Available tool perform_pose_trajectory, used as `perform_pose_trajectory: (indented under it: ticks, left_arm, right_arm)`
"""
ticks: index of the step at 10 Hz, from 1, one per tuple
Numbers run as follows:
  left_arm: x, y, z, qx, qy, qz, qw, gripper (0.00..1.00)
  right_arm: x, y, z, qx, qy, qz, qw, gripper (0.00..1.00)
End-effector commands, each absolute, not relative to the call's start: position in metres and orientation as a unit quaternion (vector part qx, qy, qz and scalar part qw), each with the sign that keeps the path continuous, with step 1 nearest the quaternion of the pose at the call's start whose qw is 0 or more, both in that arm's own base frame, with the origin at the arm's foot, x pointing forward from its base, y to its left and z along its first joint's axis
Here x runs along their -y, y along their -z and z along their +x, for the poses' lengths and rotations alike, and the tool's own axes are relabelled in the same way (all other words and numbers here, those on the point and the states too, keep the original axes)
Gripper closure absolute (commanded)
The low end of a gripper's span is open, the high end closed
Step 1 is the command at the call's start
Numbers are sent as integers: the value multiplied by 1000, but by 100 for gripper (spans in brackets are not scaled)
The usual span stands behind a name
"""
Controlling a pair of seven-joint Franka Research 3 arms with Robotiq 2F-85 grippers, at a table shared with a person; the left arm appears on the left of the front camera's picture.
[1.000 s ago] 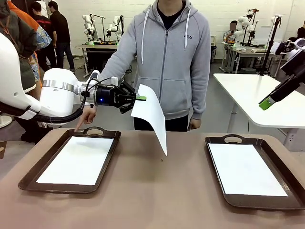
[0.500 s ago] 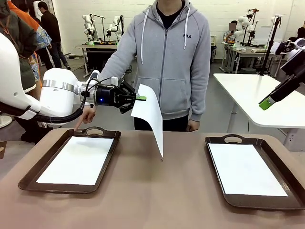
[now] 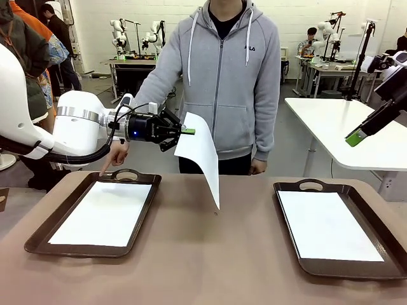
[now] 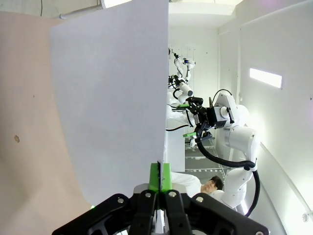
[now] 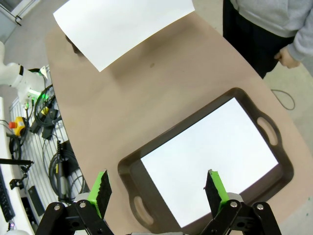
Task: Sort the A4 documents.
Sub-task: Place the A4 Paper in the designated Handle tray.
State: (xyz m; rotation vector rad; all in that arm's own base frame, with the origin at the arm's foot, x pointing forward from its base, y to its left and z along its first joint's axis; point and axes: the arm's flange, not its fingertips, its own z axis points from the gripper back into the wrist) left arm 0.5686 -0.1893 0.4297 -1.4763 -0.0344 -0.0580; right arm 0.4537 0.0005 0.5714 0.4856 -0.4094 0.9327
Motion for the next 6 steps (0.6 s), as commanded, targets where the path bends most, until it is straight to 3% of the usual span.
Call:
perform_pose_trajectory:
  ticks: [1, 3, 6]
  left_arm:
    - [174, -440, 564, -11, 63, -644, 762, 99]
    - [146, -446, 560, -45, 77, -607, 790, 99]
    - [86, -432, 554, -46, 53, -573, 816, 99]
  right_arm:
    - [-2, -571, 454, 195, -445, 227, 844, 0]
    - [-2, -571, 454, 195, -445, 227, 844, 0]
    - [-2, -571, 454, 195, -445, 227, 844, 0]
